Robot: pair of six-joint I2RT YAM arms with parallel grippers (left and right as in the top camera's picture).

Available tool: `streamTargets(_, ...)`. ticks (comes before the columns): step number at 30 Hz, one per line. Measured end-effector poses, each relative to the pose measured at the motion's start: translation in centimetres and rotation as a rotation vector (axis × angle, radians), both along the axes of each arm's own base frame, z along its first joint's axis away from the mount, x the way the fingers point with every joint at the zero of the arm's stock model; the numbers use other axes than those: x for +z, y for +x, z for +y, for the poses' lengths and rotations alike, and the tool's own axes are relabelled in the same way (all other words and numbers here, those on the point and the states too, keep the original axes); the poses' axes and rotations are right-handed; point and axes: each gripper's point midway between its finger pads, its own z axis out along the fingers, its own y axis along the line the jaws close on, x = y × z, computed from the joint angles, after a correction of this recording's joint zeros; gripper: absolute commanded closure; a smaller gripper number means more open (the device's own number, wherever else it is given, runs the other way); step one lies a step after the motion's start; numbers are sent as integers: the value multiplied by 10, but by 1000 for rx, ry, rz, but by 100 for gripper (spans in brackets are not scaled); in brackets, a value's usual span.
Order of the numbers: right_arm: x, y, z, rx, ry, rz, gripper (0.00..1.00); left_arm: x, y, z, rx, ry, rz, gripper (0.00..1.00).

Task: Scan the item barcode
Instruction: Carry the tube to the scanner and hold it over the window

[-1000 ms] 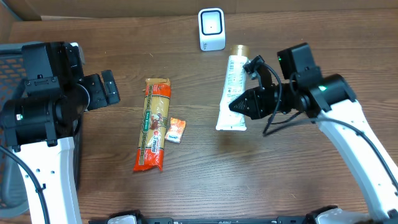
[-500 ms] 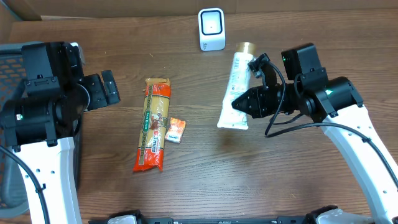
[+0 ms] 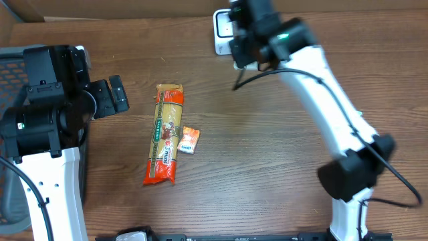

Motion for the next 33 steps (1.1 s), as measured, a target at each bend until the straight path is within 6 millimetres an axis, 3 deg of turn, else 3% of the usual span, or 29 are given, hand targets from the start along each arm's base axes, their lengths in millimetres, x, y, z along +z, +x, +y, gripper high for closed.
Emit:
streamTargets(4, -21, 41, 11, 7, -193, -160, 96, 0, 0, 0, 0, 0, 0, 0)
streamTargets(10, -39, 97, -7, -4, -455, -331, 96, 0, 0, 0, 0, 0, 0, 0)
streamTargets(14, -56, 119, -19, 40, -606, -361, 96, 0, 0, 0, 0, 0, 0, 0)
streamTargets(24, -103, 151, -34, 114, -865, -376, 96, 0, 0, 0, 0, 0, 0, 0)
streamTargets(33, -131, 156, -41, 153, -973, -339, 96, 0, 0, 0, 0, 0, 0, 0)
